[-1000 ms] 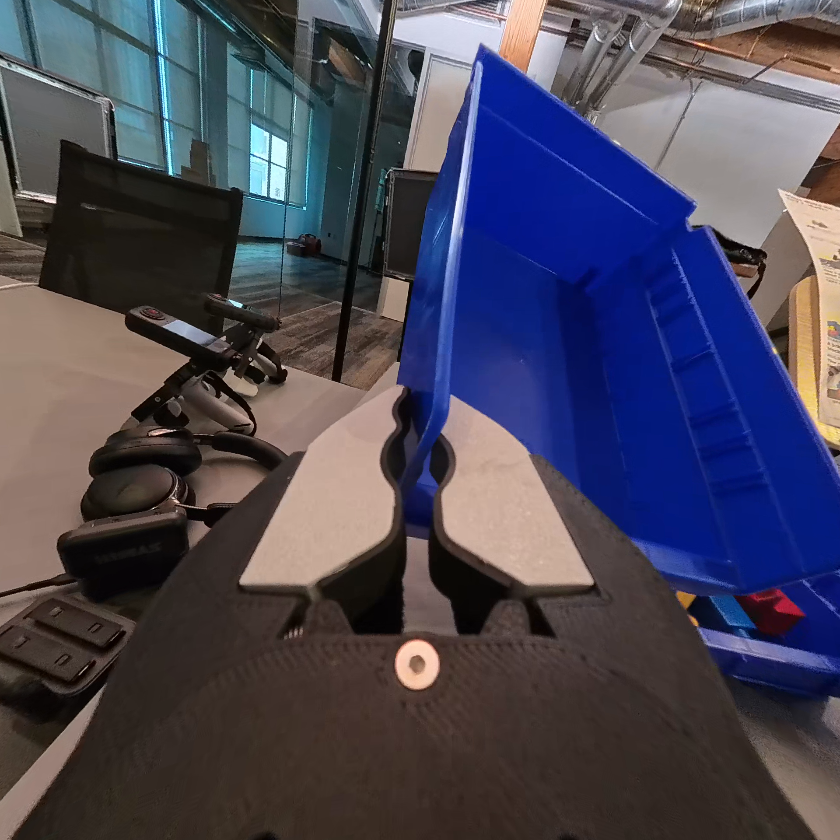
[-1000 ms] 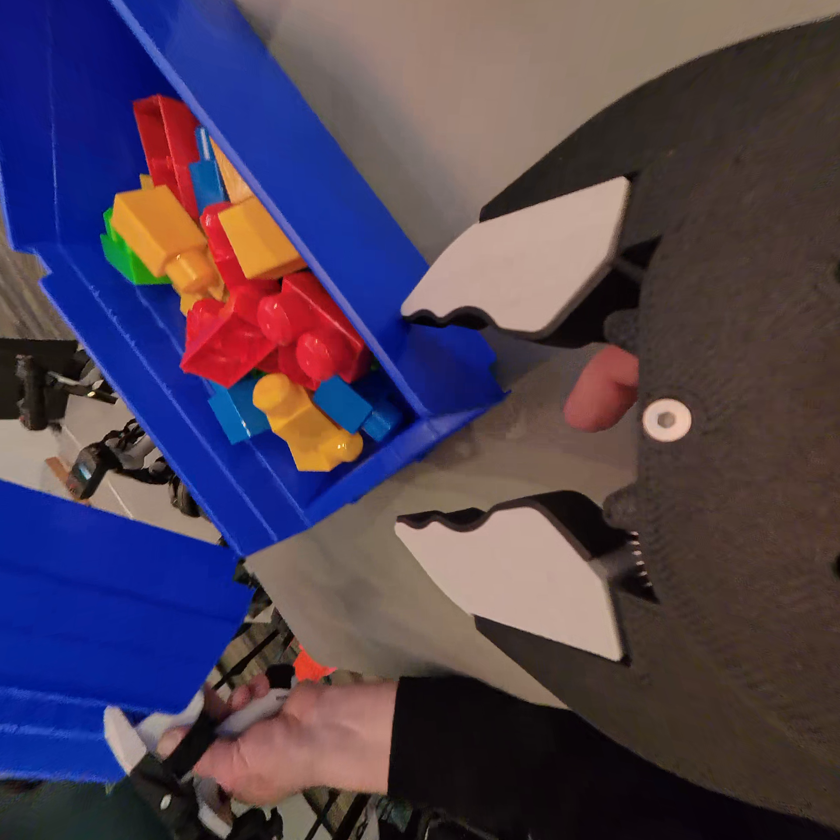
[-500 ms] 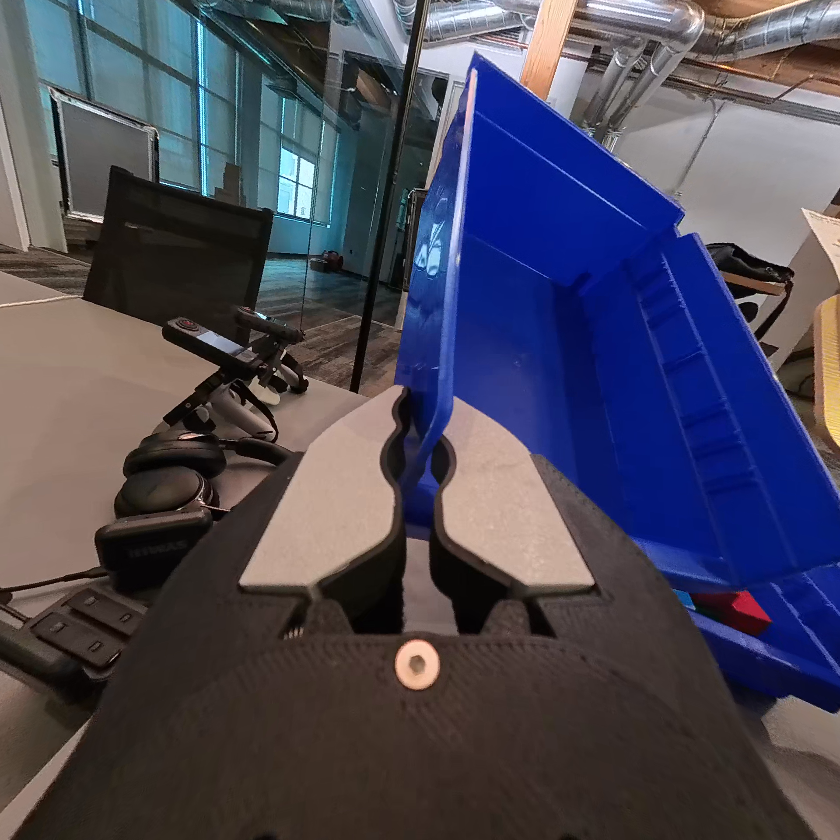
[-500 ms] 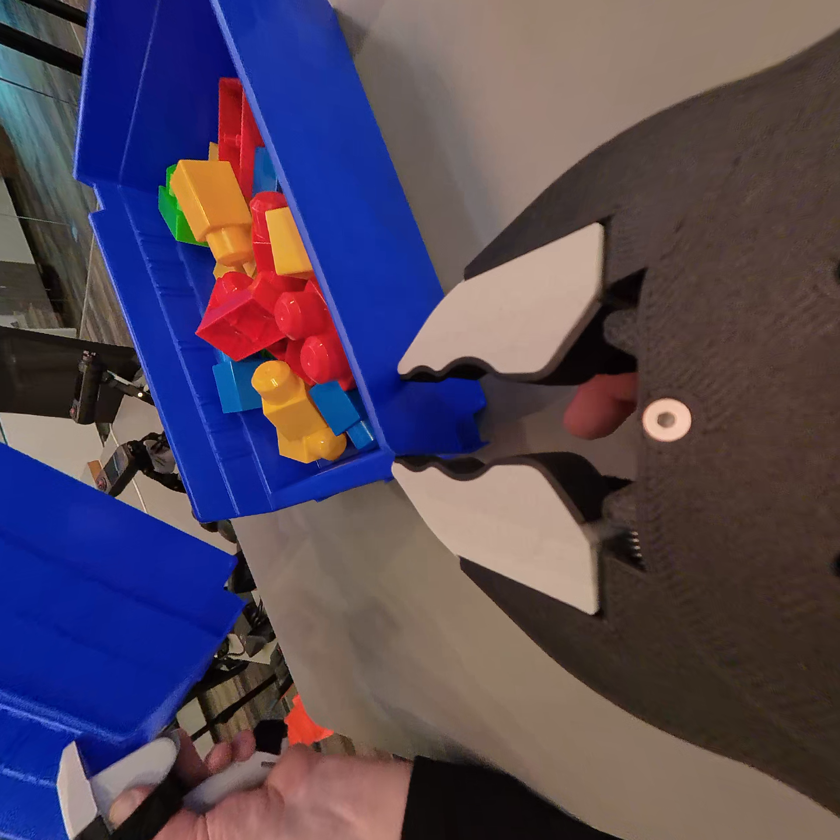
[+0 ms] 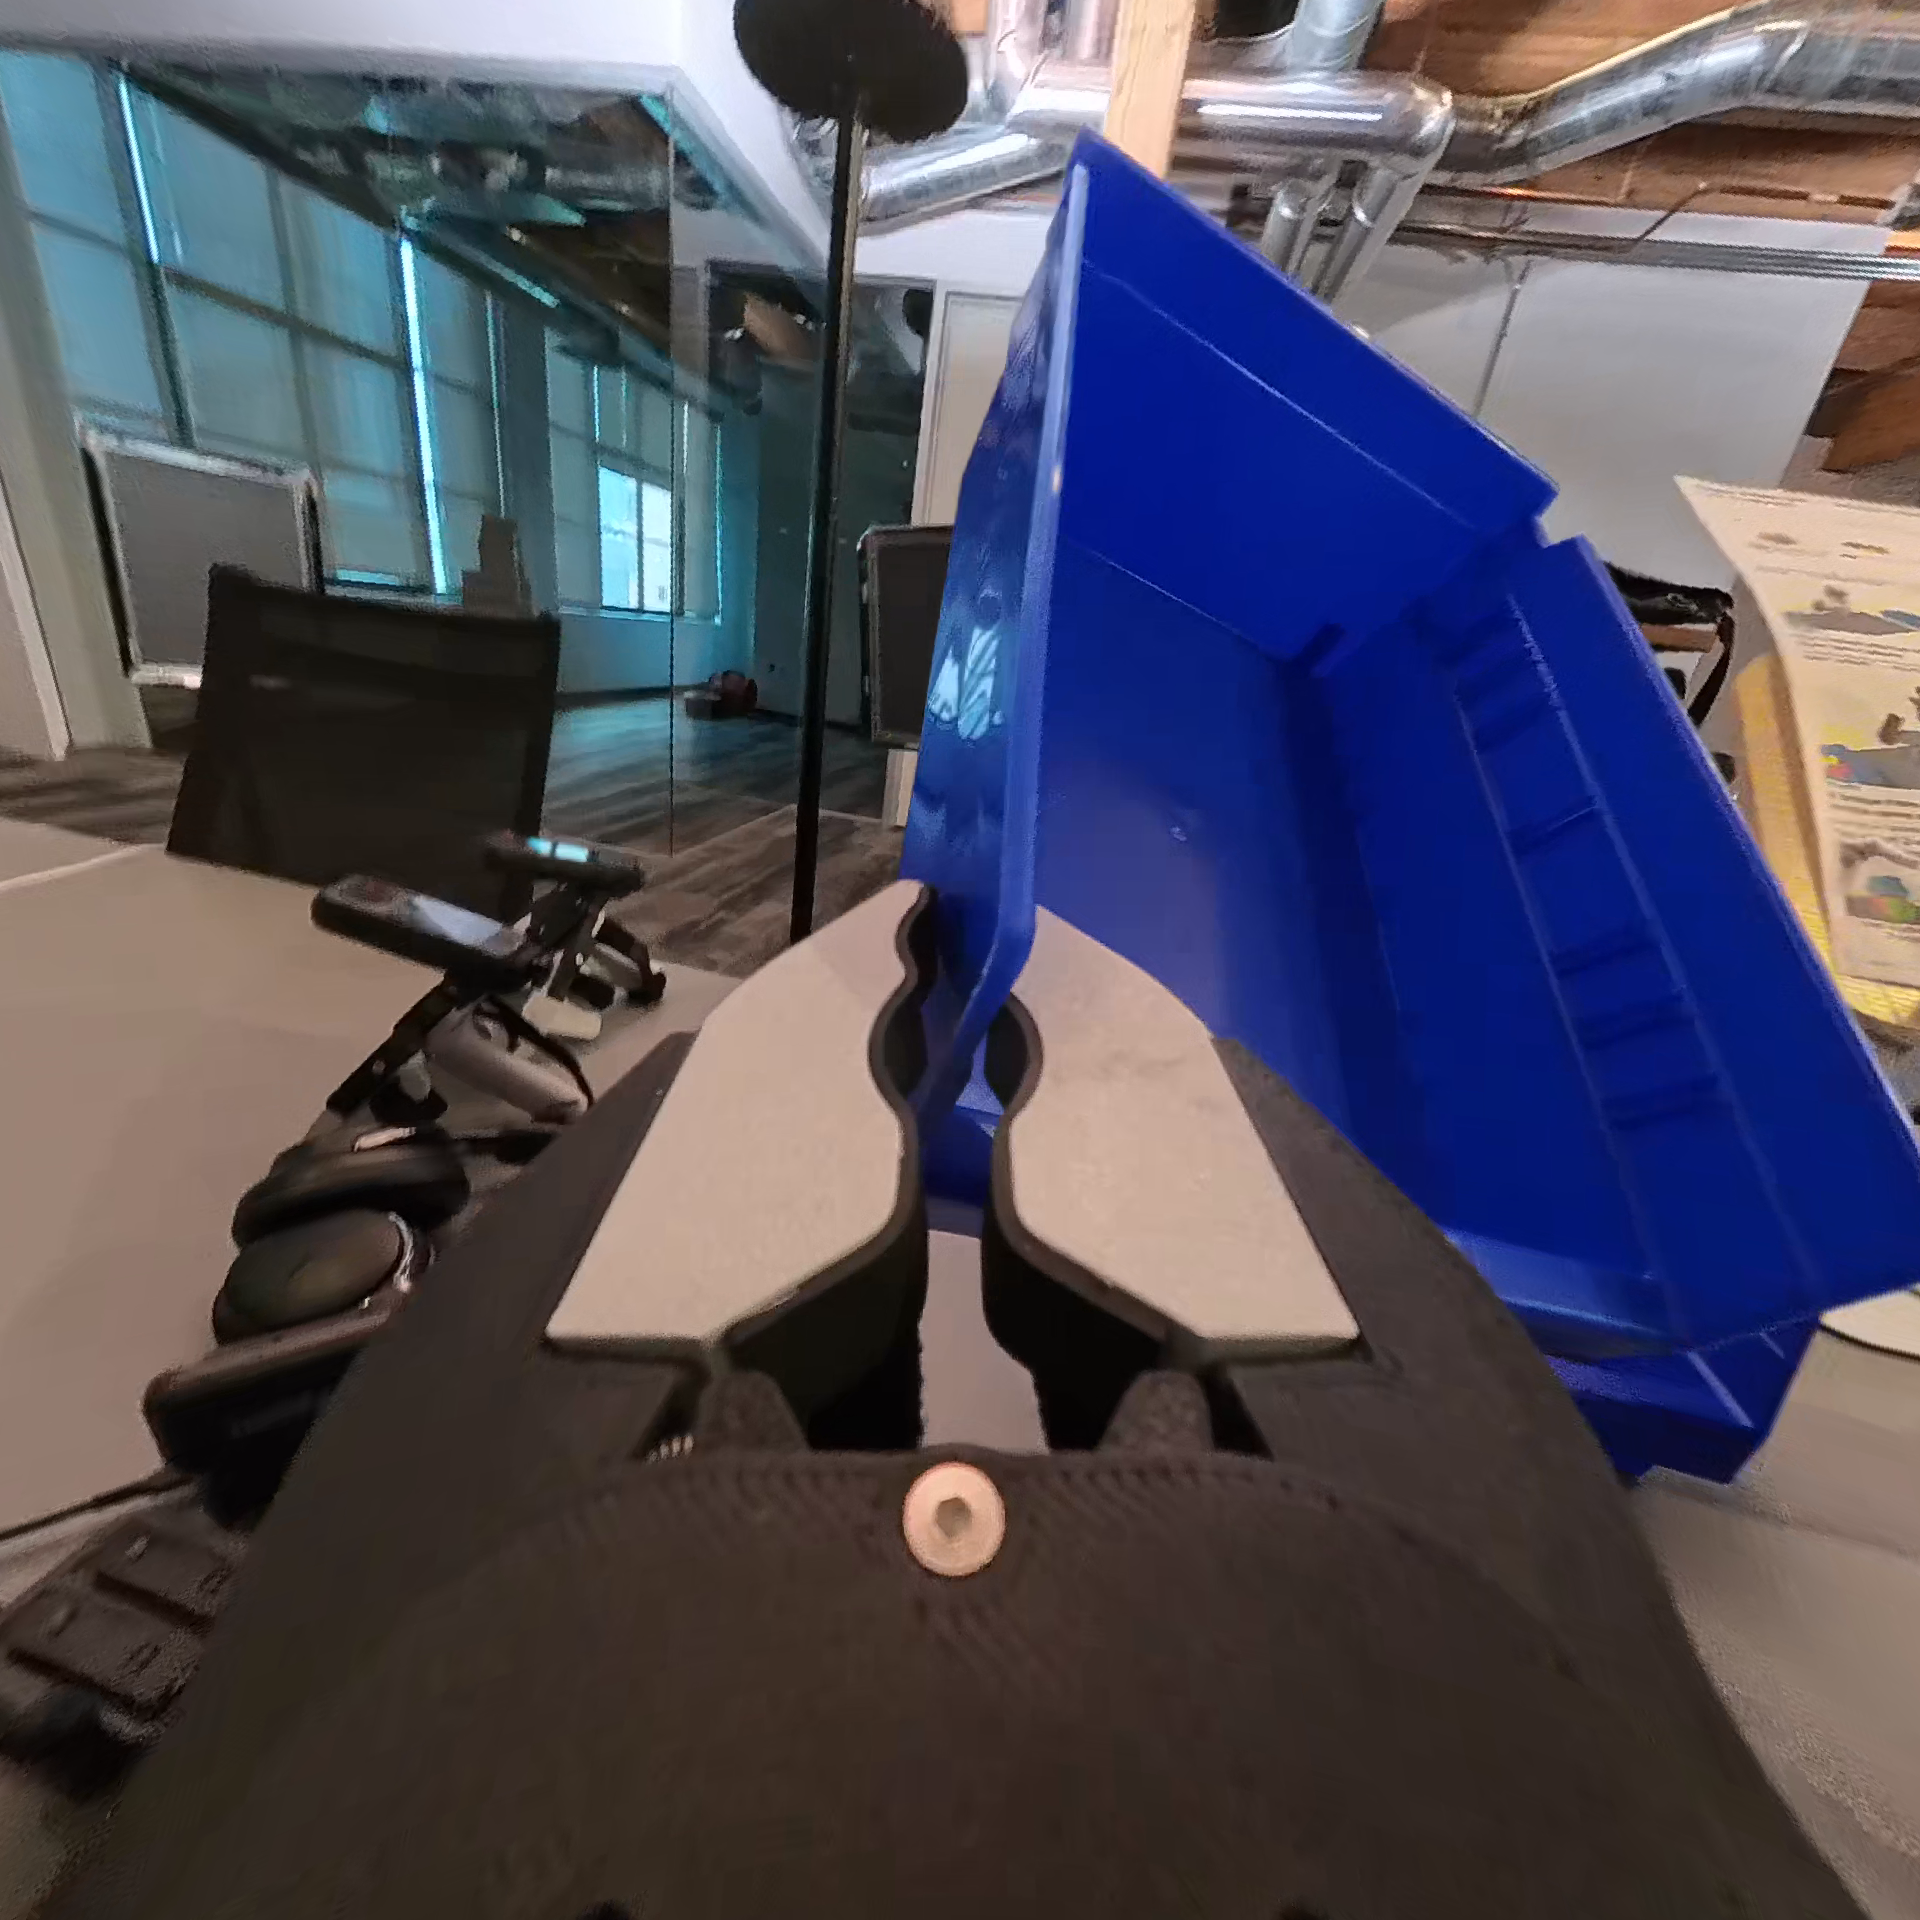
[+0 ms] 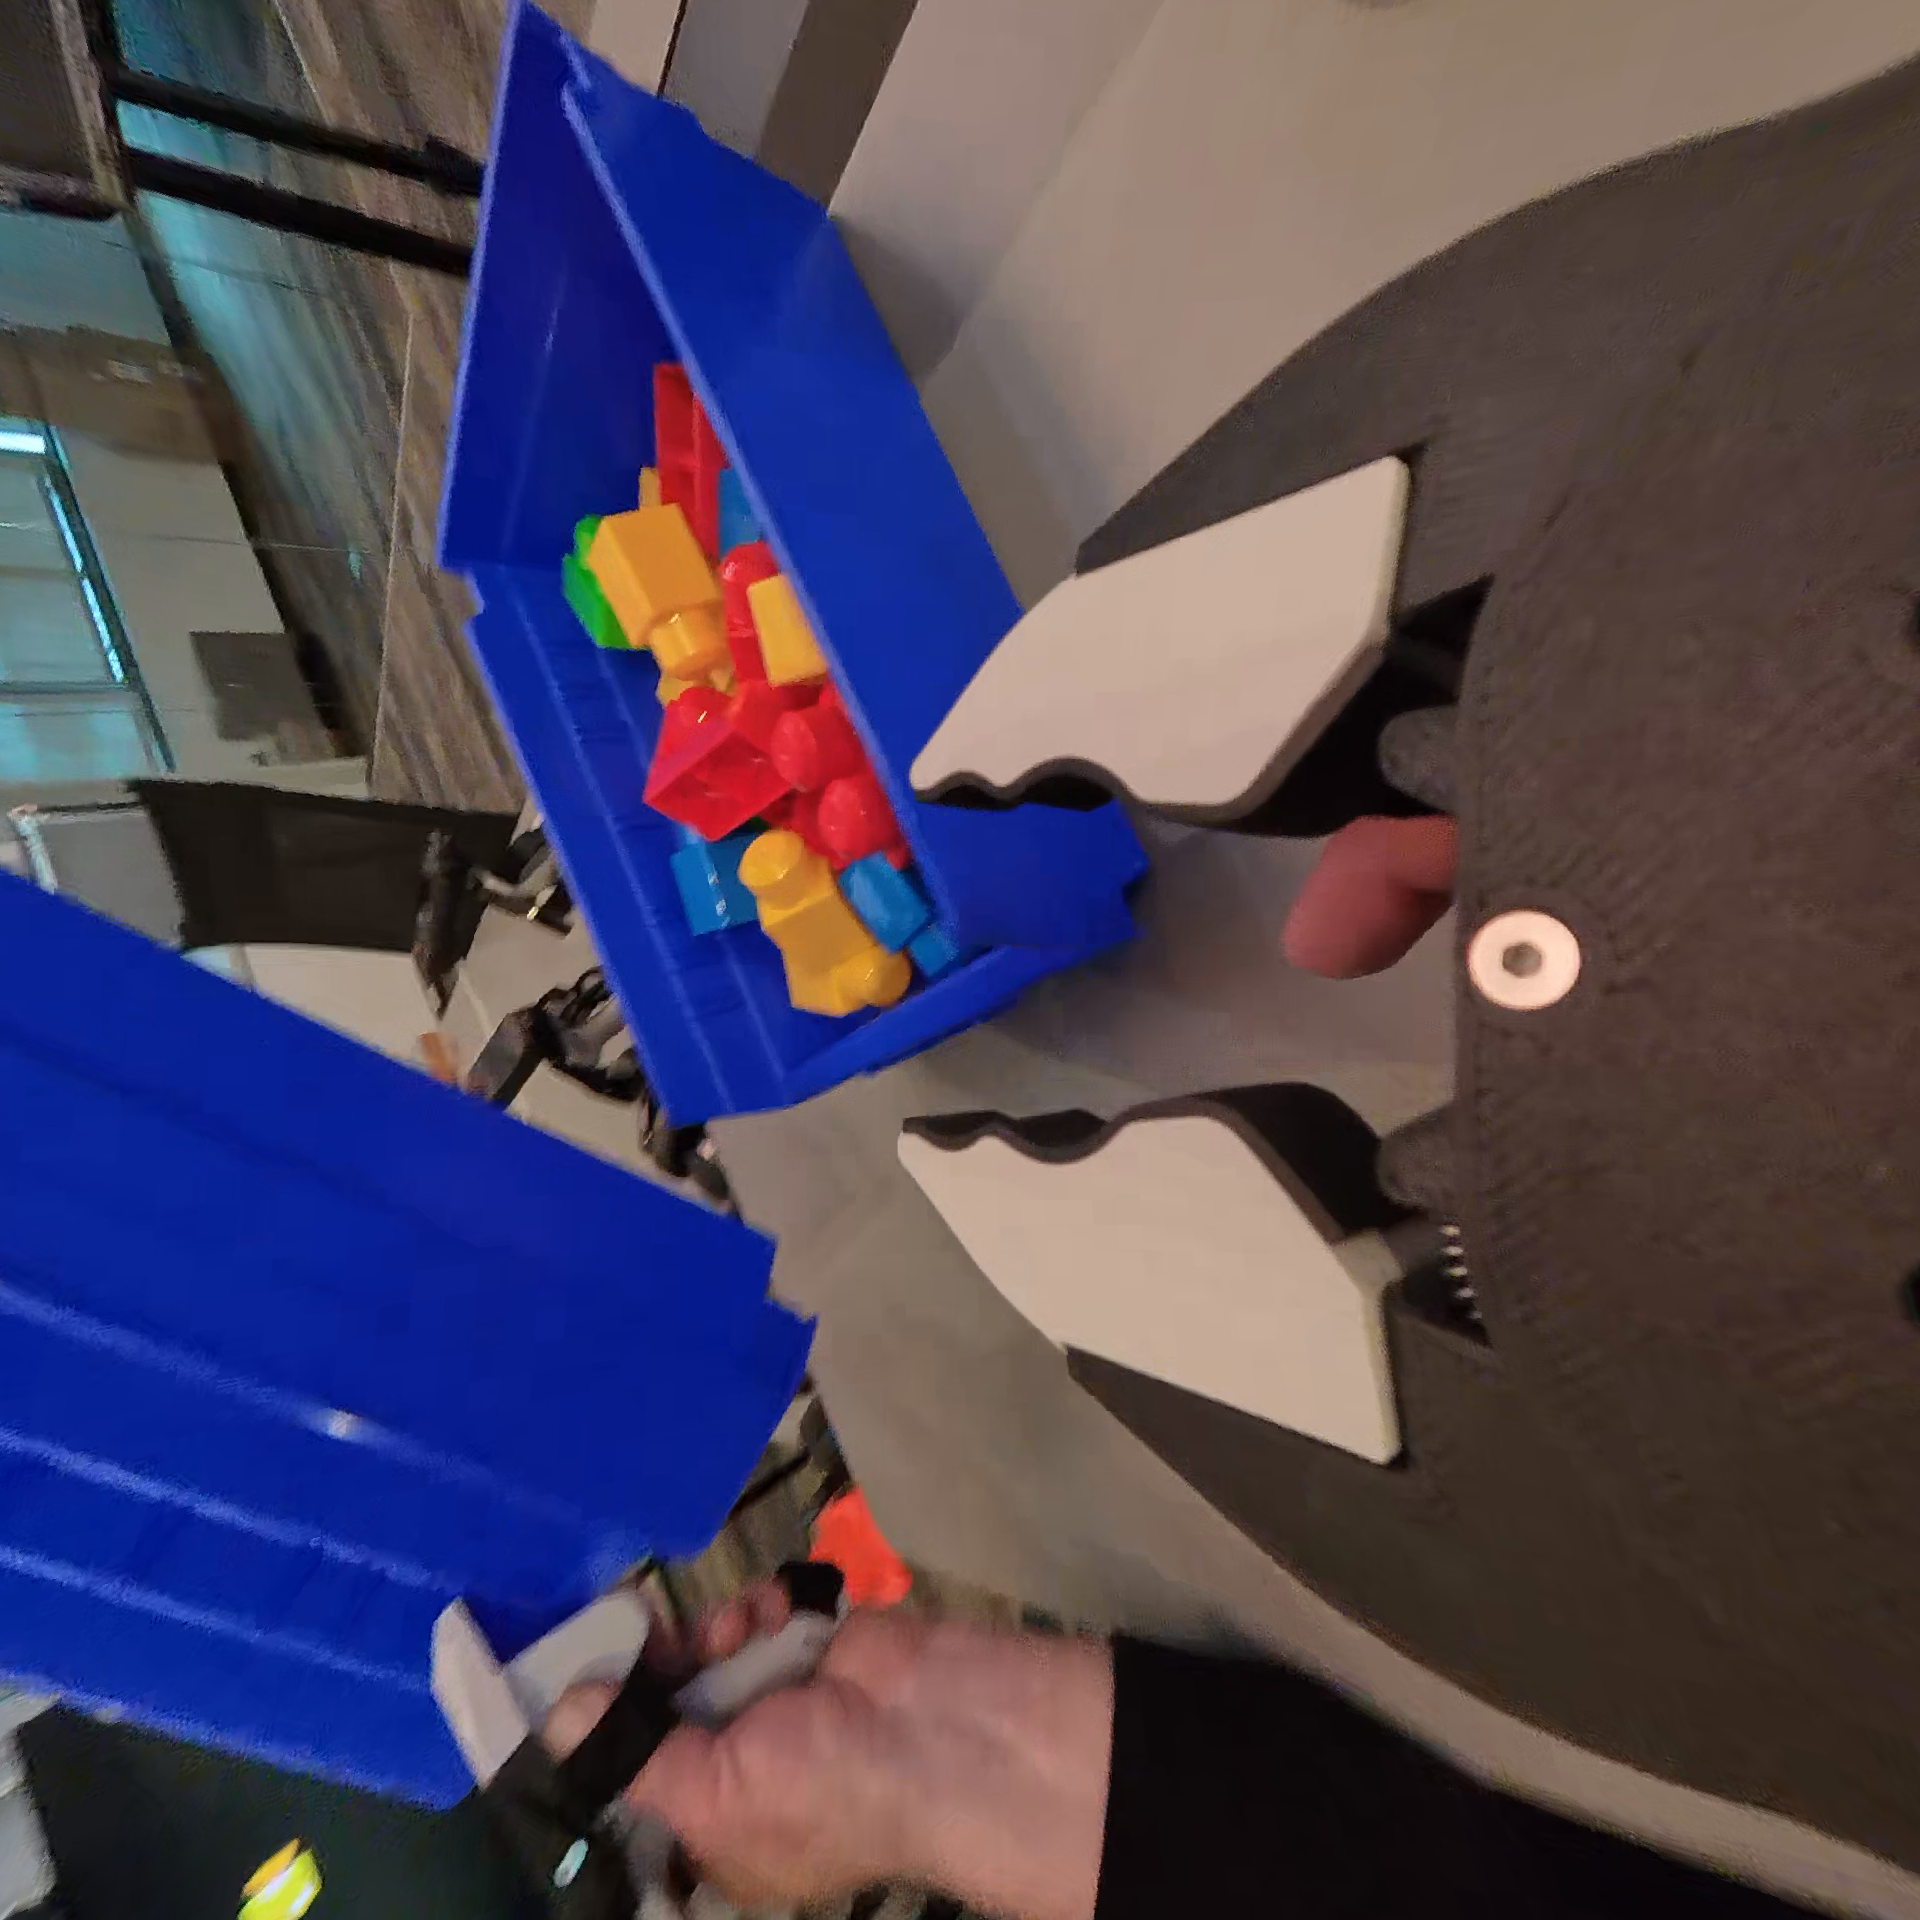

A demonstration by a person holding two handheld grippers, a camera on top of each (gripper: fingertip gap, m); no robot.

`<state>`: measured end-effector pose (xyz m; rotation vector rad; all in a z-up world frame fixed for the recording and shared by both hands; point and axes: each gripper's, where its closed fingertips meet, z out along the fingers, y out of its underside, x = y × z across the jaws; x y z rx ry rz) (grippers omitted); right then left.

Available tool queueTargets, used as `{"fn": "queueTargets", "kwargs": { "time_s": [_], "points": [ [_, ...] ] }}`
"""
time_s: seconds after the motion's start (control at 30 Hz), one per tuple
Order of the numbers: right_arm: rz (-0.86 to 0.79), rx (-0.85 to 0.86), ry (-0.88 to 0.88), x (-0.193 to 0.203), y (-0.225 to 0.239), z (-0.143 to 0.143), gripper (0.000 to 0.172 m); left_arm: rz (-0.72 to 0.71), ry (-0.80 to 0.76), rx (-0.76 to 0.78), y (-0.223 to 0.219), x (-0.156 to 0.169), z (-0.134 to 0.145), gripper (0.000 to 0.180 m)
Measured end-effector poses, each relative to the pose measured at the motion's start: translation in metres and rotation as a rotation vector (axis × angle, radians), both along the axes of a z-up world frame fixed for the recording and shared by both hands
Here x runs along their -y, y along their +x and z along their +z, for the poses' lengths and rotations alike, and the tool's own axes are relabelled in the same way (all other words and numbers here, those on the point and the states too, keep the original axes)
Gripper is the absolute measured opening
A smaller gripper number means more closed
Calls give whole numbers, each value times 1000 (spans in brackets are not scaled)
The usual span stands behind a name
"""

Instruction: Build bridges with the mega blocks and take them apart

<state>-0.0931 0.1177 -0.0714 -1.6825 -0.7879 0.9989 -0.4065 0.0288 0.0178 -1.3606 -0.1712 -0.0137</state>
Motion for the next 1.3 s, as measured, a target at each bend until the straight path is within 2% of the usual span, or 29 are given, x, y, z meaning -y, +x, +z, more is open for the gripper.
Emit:
{"fn": "queueTargets", "kwargs": {
  "time_s": [0.2, 0.4, 0.43, 0.53, 0.7, 0.83, 0.97, 1.03, 1.17, 1.3],
  "points": [
    [83, -232, -137, 16, -8, 66, 71, 25, -18, -229, 81, -6, 29, 5],
    [33, -299, -248, -2, -3, 73, 75, 53, -36, -485, 166, -13, 47, 5],
    [6, -301, -255, -6, 2, 71, 72, 67, -20, -522, 176, -11, 50, 4],
    [-57, -336, -272, -17, 16, 64, 49, 80, 32, -598, 202, -2, 61, 5],
    [-52, -355, -270, -21, 27, 62, 36, 66, 112, -676, 238, 13, 76, 5],
    [-81, -371, -172, -24, 37, 68, 20, 50, 174, -717, 259, 22, 85, 5],
    [-129, -371, -131, -29, 52, 74, 13, 19, 199, -727, 275, 23, 89, 7],
    [-145, -376, -116, -32, 61, 79, 11, -24, 228, -740, 288, 25, 91, 10],
    [-190, -379, -105, -39, 89, 91, 10, -331, 215, -669, 324, 33, 99, 24],
    [-272, -370, -49, -48, 133, 113, 10, -511, 330, -582, 333, 59, 124, 28]
  ]
}}
